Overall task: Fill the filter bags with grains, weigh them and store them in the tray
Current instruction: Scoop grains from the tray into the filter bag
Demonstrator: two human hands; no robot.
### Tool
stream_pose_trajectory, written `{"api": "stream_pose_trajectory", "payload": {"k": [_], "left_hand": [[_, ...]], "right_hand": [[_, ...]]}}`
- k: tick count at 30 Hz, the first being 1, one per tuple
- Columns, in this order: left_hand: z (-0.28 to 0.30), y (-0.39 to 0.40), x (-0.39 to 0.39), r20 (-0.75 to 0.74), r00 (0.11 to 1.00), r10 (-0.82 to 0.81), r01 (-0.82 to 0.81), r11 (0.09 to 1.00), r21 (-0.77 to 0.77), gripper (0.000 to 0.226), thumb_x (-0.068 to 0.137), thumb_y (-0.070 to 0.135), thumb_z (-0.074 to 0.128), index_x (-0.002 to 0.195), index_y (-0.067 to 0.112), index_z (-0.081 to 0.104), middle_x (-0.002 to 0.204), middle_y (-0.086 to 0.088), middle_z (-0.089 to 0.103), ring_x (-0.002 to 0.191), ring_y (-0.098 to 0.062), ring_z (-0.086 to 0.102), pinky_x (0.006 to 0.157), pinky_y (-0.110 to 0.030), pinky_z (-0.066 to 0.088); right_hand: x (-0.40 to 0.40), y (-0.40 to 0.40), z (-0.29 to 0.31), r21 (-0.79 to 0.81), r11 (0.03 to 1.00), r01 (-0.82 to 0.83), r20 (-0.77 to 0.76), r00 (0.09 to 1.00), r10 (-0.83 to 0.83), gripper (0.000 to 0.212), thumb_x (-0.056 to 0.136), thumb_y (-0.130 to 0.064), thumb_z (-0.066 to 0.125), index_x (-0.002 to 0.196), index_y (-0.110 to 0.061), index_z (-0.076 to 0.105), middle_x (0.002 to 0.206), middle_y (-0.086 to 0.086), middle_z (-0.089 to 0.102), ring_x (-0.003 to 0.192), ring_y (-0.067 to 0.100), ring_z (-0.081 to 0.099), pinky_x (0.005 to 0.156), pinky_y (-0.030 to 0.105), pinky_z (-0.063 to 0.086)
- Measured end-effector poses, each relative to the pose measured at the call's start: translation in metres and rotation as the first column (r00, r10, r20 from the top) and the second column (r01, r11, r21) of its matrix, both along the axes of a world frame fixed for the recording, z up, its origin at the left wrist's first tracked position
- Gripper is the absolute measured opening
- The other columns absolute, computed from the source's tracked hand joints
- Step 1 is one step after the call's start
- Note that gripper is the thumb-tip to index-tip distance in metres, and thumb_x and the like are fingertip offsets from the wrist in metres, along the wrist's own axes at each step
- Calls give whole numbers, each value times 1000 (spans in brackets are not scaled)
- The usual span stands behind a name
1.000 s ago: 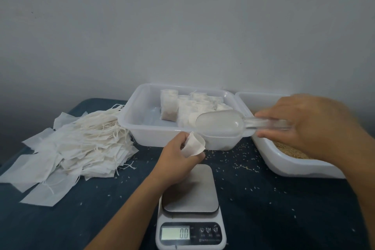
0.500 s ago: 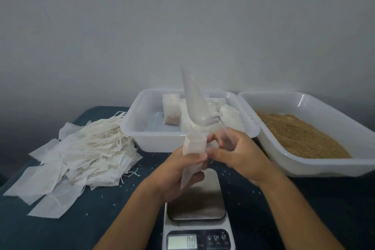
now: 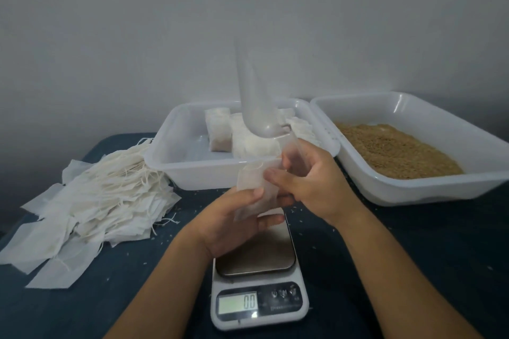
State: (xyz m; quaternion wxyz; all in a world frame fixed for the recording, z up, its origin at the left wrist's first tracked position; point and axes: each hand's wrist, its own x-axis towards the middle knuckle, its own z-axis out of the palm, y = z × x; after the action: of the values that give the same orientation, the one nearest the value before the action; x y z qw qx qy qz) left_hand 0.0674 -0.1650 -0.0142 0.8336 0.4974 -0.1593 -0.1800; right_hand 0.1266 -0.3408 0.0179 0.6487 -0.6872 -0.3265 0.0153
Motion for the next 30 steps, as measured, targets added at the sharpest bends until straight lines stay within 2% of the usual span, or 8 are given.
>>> {"api": "stream_pose_trajectory", "payload": {"k": [3, 7, 15, 18, 21, 24, 26, 30], "left_hand": [[-4, -1, 4, 32, 995, 97, -99, 993, 63, 57, 90, 29, 70, 144, 15, 57, 143, -20, 59, 137, -34, 54, 105, -38, 50], [-8, -9, 8, 7, 967, 255, -254, 959, 127, 24, 91, 21, 72, 114, 21, 78, 122, -14, 73, 114, -25, 70, 86, -29, 58], [-11, -11, 12, 21, 933, 358, -359, 930, 76, 23, 87, 19, 76, 110, 23, 80, 115, -8, 76, 103, -16, 73, 80, -22, 58], [-13, -12, 11, 138, 919, 369, -391, 895, 216, 31, 81, 22, 82, 111, 28, 78, 113, -4, 77, 105, -15, 72, 84, -24, 57], [-15, -14, 11, 263, 857, 443, -514, 777, 363, 22, 84, 16, 82, 105, 20, 76, 97, -2, 78, 87, -11, 72, 77, -22, 57], [-18, -13, 14, 469, 728, 500, -685, 518, 512, 13, 86, 21, 83, 92, 27, 74, 82, 8, 76, 73, -7, 70, 65, -16, 54], [-20, -12, 15, 558, 653, 512, -755, 388, 528, 11, 86, 24, 82, 87, 29, 72, 82, 12, 74, 76, -10, 69, 64, -16, 50], [-25, -8, 17, 598, 607, 523, -791, 323, 520, 10, 87, 33, 80, 86, 26, 73, 79, 10, 73, 76, -12, 68, 67, -24, 52]], "right_hand": [[4, -3, 0, 45, 994, 96, 18, 995, -97, 26, 75, -40, 82, 74, -34, 57, 78, 13, 60, 70, 27, 57, 61, 40, 52], [9, -6, 0, 79, 990, 116, 22, 993, -118, 25, 78, -34, 84, 75, -37, 59, 75, -11, 61, 74, 9, 61, 70, 23, 52], [14, -12, -4, 58, 976, 210, -8, 978, -210, 28, 87, -25, 83, 74, -34, 59, 82, -11, 71, 70, 2, 65, 55, 12, 47], [12, -11, -5, 72, 977, 202, -16, 979, -202, 28, 87, -23, 83, 76, -32, 59, 89, -5, 75, 79, 5, 71, 57, 12, 49], [10, -10, -4, 53, 980, 190, 14, 981, -191, 28, 87, -25, 83, 76, -36, 60, 91, -5, 75, 72, 2, 68, 56, 12, 48], [8, -13, -2, -3, 969, 249, 74, 966, -248, 22, 86, -40, 81, 80, -48, 62, 106, -13, 74, 74, 2, 68, 58, 15, 50], [7, -18, 1, -9, 959, 282, 105, 954, -280, 18, 82, -50, 79, 83, -54, 61, 114, -15, 72, 75, 2, 67, 59, 16, 50], [3, -21, 3, -43, 970, 239, 210, 951, -225, 17, 83, -39, 78, 90, -38, 62, 112, -25, 71, 88, -7, 67, 74, 8, 49]]}}
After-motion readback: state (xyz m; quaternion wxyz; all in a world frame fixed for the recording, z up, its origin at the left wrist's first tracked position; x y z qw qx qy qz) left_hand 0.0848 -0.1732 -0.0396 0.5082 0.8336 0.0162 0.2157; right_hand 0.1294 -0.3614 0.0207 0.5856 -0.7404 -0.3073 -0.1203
